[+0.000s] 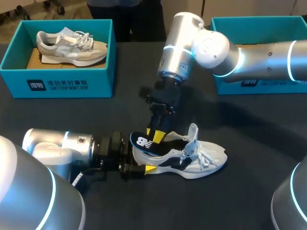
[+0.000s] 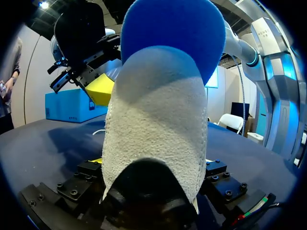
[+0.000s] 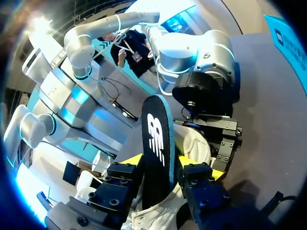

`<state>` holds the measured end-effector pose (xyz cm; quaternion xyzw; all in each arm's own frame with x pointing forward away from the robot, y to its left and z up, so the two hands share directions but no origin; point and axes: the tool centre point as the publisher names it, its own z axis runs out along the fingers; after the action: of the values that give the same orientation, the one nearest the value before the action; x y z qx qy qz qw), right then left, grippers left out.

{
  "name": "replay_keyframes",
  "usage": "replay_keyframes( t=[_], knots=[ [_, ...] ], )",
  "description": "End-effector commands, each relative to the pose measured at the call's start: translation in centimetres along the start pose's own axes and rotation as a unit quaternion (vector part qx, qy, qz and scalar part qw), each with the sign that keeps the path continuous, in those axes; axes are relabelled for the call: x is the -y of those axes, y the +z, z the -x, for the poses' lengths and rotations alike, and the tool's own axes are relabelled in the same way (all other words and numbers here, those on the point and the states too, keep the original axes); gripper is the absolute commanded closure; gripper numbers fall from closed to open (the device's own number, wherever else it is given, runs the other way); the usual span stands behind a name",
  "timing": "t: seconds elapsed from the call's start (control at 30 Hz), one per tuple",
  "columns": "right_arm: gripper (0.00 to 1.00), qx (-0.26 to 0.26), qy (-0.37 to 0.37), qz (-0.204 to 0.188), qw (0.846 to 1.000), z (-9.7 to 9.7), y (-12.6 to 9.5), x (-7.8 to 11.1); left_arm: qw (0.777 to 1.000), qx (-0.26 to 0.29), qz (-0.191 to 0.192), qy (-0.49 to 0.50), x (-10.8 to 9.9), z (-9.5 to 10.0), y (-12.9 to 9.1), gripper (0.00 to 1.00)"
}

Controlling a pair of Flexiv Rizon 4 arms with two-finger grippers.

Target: Take the shoe out of the shoebox, open the shoe tongue, remove and reinsert the insole, then place the shoe into the shoebox

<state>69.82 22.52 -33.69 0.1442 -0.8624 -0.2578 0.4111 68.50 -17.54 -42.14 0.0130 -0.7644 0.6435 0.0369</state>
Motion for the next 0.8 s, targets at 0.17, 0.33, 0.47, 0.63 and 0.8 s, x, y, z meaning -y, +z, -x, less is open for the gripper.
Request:
replay_keyframes(
  t=[0.17,0.33,0.47,0.63,0.8],
  knots=[
    [0.57,-0.015,0.002,-0.003,1.0,0.6,1.0,0.2,1.0,0.001,0.0,0.0,0.0,0.0,0.1,1.0],
    [0.59,-0.018,0.009,-0.004,1.0,0.2,1.2,0.5,1.0,0.001,0.0,0.0,0.0,0.0,0.1,1.0],
    [0.63,-0.024,0.018,-0.009,0.999,-0.1,1.2,0.6,1.0,0.001,0.0,0.0,0.0,0.0,0.1,1.0],
    [0.95,-0.021,0.027,-0.014,0.999,-0.8,1.0,0.6,1.0,0.001,0.0,0.0,0.0,0.0,0.1,1.0],
    [1.0,-0.016,0.028,-0.026,0.999,-1.0,0.5,-0.2,1.0,0.001,0.0,0.0,0.0,0.0,0.1,1.0]
  ],
)
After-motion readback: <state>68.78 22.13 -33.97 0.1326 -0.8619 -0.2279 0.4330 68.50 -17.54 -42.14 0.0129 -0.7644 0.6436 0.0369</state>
